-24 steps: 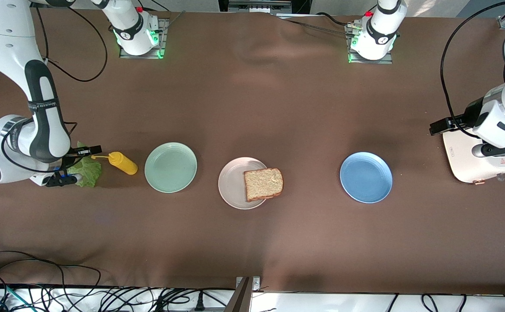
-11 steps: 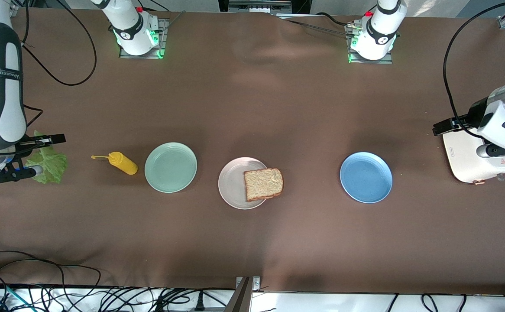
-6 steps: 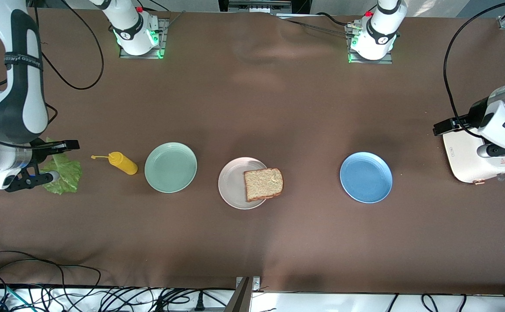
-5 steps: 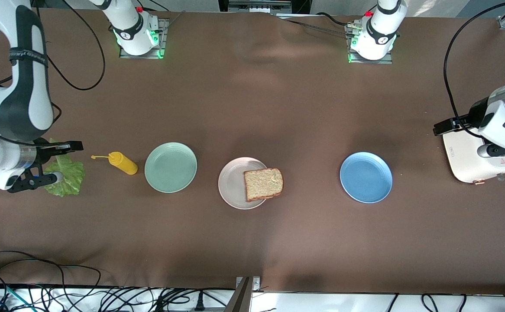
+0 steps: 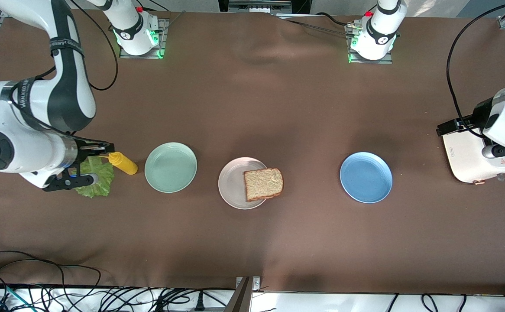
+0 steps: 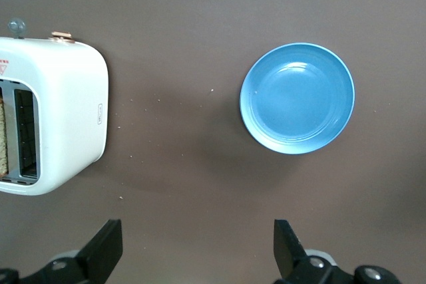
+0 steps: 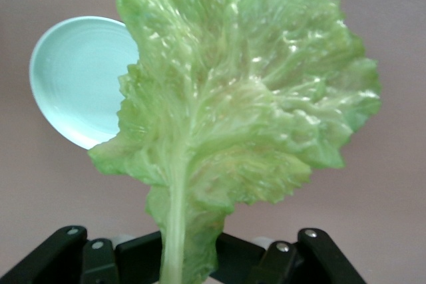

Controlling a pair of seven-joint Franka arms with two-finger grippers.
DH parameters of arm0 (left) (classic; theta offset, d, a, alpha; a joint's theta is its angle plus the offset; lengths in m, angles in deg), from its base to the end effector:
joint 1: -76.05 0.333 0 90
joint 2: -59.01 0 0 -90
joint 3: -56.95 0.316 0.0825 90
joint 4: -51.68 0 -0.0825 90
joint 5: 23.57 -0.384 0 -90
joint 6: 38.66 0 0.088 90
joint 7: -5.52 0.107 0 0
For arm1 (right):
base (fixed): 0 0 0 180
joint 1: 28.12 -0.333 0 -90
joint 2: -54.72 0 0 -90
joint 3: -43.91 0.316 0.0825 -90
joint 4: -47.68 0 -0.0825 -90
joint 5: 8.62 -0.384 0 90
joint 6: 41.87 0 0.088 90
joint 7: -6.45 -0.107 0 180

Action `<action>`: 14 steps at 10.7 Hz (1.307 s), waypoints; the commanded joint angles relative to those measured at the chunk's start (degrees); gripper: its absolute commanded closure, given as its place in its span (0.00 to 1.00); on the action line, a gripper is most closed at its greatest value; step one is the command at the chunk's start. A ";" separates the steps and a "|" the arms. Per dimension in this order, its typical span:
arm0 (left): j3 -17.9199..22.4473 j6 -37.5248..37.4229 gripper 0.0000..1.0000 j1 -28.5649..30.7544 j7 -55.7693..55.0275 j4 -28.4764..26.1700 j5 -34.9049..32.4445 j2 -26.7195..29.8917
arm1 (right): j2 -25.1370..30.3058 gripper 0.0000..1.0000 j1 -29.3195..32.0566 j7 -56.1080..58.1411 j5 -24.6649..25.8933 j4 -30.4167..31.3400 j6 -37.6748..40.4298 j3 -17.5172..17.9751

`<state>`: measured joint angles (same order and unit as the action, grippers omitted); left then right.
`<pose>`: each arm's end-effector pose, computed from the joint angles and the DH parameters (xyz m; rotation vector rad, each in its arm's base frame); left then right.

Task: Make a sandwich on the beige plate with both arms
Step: 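Carry the lettuce over the bread and lower it onto the bread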

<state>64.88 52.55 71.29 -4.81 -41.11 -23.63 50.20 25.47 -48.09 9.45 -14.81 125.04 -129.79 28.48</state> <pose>0.5890 0.0279 0.5159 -3.0744 -0.3642 0.2765 0.6592 0.0974 0.4168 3.0674 0.2016 -0.4772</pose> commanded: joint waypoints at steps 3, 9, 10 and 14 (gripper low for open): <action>-0.28 -0.68 0.00 0.37 0.75 0.51 -1.79 0.02 | -0.99 1.00 -0.77 -7.46 -5.93 -2.12 -0.32 2.84; -0.19 -0.68 0.00 0.46 0.75 0.33 -1.79 0.02 | -1.43 1.00 -8.66 -18.35 -6.11 -2.30 -8.90 6.90; -0.19 -0.94 0.00 0.72 0.75 0.25 -1.79 0.11 | -2.30 1.00 -10.86 -22.64 -6.72 -2.22 -11.81 6.99; -0.46 -0.68 0.00 2.39 1.19 0.95 -1.88 0.02 | -8.88 1.00 -17.46 -39.44 -13.31 -2.13 -27.51 7.25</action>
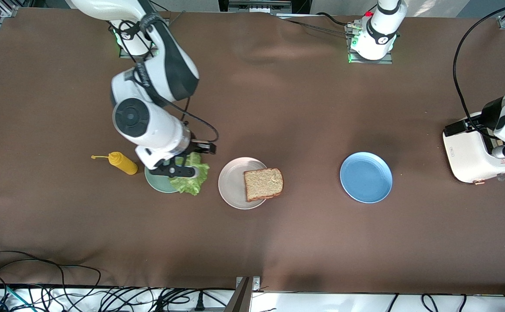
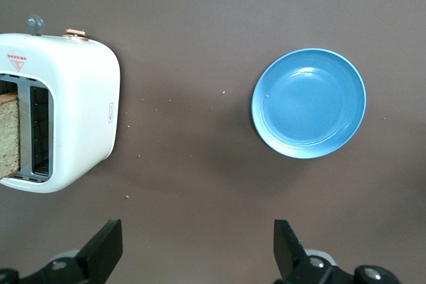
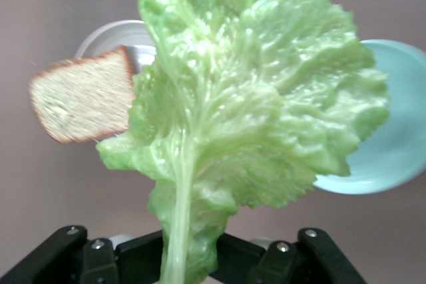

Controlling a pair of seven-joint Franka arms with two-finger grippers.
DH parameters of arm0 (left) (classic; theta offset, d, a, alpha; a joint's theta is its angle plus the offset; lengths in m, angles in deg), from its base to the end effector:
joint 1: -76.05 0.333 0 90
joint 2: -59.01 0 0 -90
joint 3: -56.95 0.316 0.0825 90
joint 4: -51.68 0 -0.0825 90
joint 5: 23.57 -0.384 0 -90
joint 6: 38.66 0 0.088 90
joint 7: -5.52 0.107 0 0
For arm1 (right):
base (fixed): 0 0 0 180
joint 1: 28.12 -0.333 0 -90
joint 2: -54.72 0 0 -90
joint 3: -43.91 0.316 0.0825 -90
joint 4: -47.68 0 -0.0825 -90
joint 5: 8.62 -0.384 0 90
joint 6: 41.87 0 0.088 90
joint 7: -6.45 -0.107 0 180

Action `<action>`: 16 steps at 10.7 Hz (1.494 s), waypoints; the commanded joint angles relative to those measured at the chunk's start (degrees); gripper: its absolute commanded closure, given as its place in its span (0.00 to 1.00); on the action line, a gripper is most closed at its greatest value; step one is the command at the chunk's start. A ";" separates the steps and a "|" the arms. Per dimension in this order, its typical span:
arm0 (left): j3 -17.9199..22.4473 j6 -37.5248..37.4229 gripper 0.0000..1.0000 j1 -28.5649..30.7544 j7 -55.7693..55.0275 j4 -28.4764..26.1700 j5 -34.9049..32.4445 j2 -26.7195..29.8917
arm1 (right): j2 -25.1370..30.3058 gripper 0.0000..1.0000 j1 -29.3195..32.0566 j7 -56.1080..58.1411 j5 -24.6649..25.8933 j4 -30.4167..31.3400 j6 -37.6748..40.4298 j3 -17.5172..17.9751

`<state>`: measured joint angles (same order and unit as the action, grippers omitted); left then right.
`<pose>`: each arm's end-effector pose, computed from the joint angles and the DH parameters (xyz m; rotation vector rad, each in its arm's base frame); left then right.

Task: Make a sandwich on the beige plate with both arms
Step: 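Carry the lettuce over the bread and lower it onto the bread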

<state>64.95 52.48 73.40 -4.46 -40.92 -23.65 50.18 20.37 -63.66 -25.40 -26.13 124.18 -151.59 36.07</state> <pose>0.5878 0.0503 0.5172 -3.0717 -0.4136 0.2751 0.6184 0.3725 0.3835 -2.9526 0.2291 0.1723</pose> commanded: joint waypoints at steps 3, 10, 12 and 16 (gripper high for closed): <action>-0.44 -1.05 0.00 0.54 0.93 0.24 -2.30 0.56 | -10.71 1.00 -6.20 -16.37 -6.21 -1.35 -23.79 -0.25; -0.35 -1.05 0.00 1.42 0.49 0.24 -2.30 0.12 | -17.86 1.00 -7.53 -37.82 -12.81 -1.44 -38.29 4.58; -0.35 -1.66 0.00 1.51 0.93 0.15 -2.30 0.21 | -17.94 0.00 -7.44 -39.51 -12.81 -1.88 -40.47 4.67; -0.35 -1.75 0.00 1.42 0.93 0.15 -2.30 0.12 | -15.84 0.00 -7.97 -42.94 -12.72 -2.05 -40.92 5.11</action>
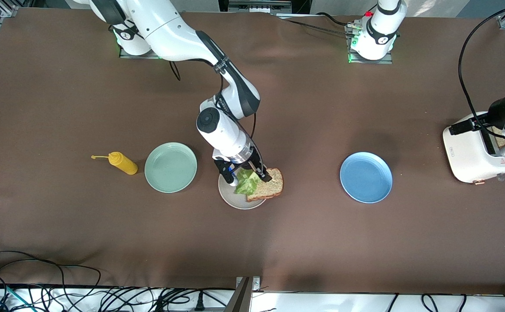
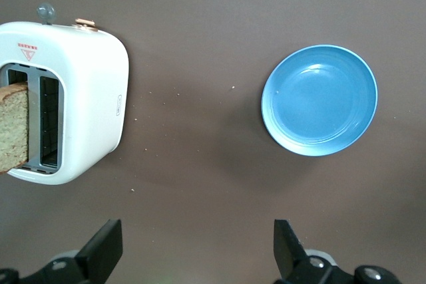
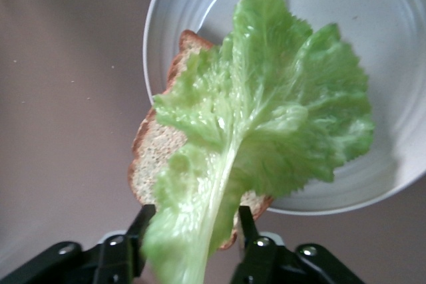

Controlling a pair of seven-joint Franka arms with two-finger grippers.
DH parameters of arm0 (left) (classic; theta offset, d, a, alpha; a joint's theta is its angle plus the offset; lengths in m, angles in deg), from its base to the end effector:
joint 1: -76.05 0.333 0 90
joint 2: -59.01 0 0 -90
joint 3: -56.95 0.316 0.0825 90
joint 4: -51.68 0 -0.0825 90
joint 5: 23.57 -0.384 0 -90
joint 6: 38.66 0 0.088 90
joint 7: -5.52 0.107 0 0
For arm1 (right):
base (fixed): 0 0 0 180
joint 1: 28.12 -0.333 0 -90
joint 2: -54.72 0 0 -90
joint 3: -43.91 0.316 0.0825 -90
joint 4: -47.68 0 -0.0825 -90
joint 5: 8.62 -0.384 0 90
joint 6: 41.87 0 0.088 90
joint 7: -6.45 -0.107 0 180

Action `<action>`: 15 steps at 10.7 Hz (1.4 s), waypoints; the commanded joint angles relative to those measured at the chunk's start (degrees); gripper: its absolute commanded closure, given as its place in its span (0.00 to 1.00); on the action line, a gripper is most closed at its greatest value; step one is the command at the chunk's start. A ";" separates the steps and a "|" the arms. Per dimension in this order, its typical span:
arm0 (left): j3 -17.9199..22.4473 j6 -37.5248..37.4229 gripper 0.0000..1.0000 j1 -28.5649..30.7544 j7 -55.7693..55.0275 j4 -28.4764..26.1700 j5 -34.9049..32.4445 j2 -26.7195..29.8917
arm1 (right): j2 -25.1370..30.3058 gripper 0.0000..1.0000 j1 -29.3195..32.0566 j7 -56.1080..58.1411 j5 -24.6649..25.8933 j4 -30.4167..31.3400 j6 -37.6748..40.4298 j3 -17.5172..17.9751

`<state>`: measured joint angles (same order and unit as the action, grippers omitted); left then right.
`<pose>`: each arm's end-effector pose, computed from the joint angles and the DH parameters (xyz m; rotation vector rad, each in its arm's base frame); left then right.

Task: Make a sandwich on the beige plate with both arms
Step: 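Carry the lettuce over the bread and lower it onto the bread, then open the right gripper and withdraw it toward the yellow bottle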

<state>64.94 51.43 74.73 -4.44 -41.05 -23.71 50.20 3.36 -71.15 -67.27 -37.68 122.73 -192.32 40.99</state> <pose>0.5840 0.0637 0.5151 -3.0644 -0.4482 0.3070 0.5958 0.5015 0.2411 -2.3395 1.2022 0.0378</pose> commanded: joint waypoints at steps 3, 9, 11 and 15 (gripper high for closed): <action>-0.43 -0.70 0.00 0.09 0.91 0.36 -2.23 0.11 | 5.54 0.00 -0.48 -0.99 -0.56 0.87 2.76 -0.24; -0.69 -0.62 0.00 -0.17 -0.15 0.54 -2.32 0.20 | 17.95 0.00 -0.30 24.44 12.89 2.55 34.23 -14.02; -0.60 -0.62 0.00 0.00 0.03 0.72 -2.32 0.20 | 19.88 0.00 -0.30 40.59 12.80 2.47 40.29 -20.25; -0.69 -0.70 0.00 -0.17 -0.15 0.28 -2.23 0.11 | 21.64 0.00 -0.30 66.56 12.71 1.76 56.53 -32.12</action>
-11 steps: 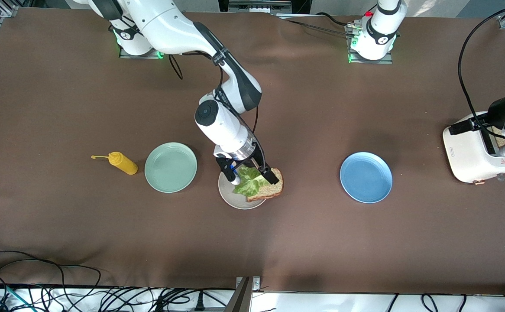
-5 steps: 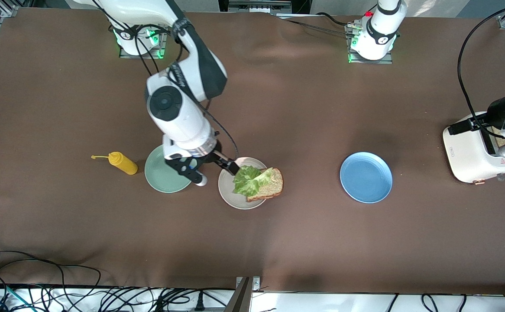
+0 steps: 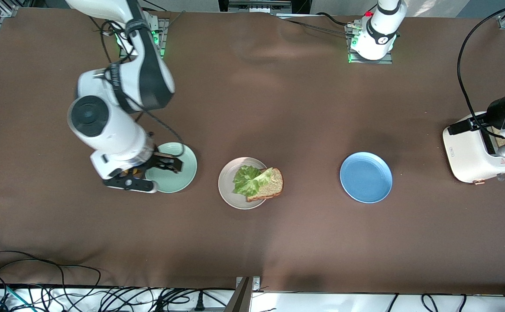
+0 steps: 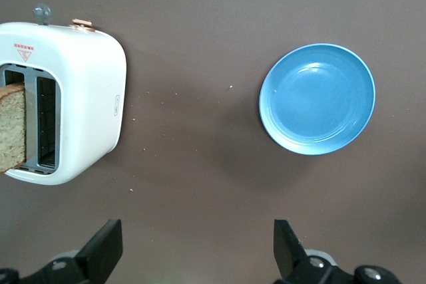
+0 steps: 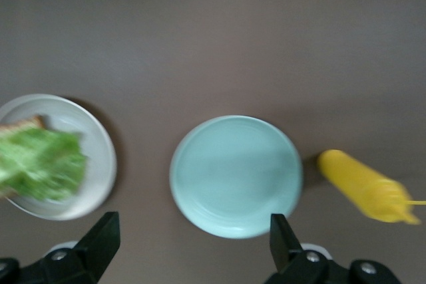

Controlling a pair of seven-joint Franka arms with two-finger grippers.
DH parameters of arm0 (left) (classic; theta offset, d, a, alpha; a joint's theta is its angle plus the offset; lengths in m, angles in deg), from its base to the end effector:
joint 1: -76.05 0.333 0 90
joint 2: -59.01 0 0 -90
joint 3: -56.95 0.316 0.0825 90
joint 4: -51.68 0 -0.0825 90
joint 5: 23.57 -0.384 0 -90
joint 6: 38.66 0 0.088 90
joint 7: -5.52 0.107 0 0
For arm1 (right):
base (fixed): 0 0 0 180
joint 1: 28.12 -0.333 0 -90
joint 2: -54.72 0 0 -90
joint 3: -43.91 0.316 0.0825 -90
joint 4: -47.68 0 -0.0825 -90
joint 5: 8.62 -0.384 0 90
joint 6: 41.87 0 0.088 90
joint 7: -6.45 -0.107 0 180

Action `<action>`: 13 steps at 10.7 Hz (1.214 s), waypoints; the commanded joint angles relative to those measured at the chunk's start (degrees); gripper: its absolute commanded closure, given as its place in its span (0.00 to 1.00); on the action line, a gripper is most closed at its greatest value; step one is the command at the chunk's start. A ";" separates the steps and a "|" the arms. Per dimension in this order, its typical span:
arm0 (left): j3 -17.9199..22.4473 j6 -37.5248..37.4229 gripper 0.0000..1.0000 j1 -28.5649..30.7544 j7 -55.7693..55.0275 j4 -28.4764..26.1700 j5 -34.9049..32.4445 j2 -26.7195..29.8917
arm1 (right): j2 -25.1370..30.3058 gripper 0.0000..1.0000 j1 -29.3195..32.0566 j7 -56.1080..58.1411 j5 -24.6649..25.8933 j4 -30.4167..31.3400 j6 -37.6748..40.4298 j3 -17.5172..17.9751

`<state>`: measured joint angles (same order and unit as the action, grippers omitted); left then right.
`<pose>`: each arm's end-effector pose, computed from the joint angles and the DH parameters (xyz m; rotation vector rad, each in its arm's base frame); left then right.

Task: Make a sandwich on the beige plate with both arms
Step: 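Open the right gripper and withdraw it toward the yellow bottle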

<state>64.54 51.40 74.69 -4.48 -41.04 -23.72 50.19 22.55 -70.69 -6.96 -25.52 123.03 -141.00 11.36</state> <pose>0.5844 0.0595 0.5150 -3.0658 -0.4375 0.3079 0.6584 0.2292 0.4436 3.1232 -0.0834 -0.0947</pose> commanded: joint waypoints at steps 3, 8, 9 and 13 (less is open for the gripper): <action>-0.12 -1.90 0.00 0.14 -0.11 0.35 -2.23 0.21 | 3.42 0.00 -0.76 17.35 0.65 1.29 6.92 -4.81; -0.29 -1.47 0.00 -0.04 -0.02 0.52 -3.71 0.21 | 5.79 0.00 -9.19 24.20 5.05 1.74 19.11 -15.42; -0.30 -1.38 0.00 -0.04 -0.02 0.70 -3.90 0.21 | 5.80 0.00 -9.20 25.18 5.13 1.64 20.01 -16.05; -0.30 -1.20 0.00 -0.48 -0.02 0.79 -3.81 0.04 | 12.36 0.00 -5.44 26.32 6.71 6.98 18.62 -14.23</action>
<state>64.44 50.48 74.60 -4.48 -40.91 -25.68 50.21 28.91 -77.82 17.91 -20.26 124.60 -121.64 -4.59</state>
